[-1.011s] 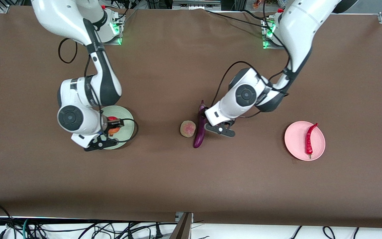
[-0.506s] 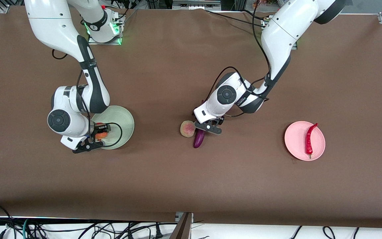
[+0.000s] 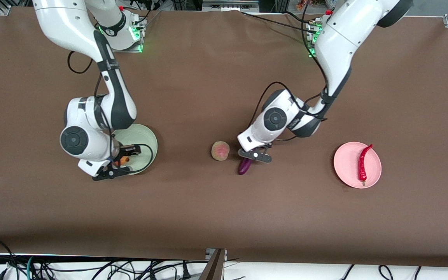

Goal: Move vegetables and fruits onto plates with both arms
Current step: 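Set the pomegranate on the green plate while the left gripper carries the eggplant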

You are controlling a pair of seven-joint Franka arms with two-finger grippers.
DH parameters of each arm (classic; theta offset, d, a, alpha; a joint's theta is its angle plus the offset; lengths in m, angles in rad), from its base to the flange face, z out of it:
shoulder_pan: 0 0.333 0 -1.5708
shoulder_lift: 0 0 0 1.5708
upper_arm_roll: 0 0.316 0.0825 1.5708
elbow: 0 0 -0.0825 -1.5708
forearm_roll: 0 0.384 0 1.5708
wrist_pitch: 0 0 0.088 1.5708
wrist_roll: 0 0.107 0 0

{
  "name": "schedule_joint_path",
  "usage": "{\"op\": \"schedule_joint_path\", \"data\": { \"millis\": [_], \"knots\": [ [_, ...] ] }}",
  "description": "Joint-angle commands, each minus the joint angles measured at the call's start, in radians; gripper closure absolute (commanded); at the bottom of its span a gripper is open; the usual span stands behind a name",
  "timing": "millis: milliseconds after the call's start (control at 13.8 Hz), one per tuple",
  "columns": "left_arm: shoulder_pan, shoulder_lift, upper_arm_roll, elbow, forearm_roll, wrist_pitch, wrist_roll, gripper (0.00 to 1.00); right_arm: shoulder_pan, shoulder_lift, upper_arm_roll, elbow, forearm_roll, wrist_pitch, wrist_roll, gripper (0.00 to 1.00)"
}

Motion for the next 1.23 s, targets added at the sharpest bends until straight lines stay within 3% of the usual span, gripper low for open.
{"op": "schedule_joint_path", "data": {
  "millis": [0,217,433,650,794,939,1083,1156],
  "knots": [
    [0.074,-0.143,-0.004,-0.011,0.023,-0.186,-0.008,0.98,0.007,0.02,0.094,0.071,0.066,-0.03,0.246,0.15],
    [0.203,-0.215,-0.004,-0.006,0.023,-0.335,0.042,0.98,0.024,0.1,0.181,0.189,0.088,-0.016,0.468,0.15],
    [0.347,-0.224,-0.004,-0.008,0.023,-0.462,0.073,1.0,0.114,0.189,0.187,0.291,0.088,0.045,0.648,0.15],
    [0.45,-0.202,0.002,-0.018,0.044,-0.521,0.215,1.0,0.189,0.238,0.187,0.293,0.087,0.192,0.772,0.15],
    [0.496,-0.157,0.023,-0.021,0.142,-0.506,0.294,0.98,0.211,0.253,0.187,0.293,0.087,0.222,0.78,0.15],
    [0.548,-0.136,0.022,-0.021,0.149,-0.472,0.331,0.96,0.217,0.273,0.187,0.293,0.085,0.252,0.782,0.15],
    [0.553,-0.111,0.022,-0.02,0.147,-0.463,0.343,0.87,0.237,0.296,0.186,0.291,0.081,0.286,0.785,0.15],
    [0.552,-0.111,0.022,-0.018,0.147,-0.453,0.343,0.7,0.242,0.307,0.186,0.291,0.081,0.292,0.788,0.15]
  ]
}}
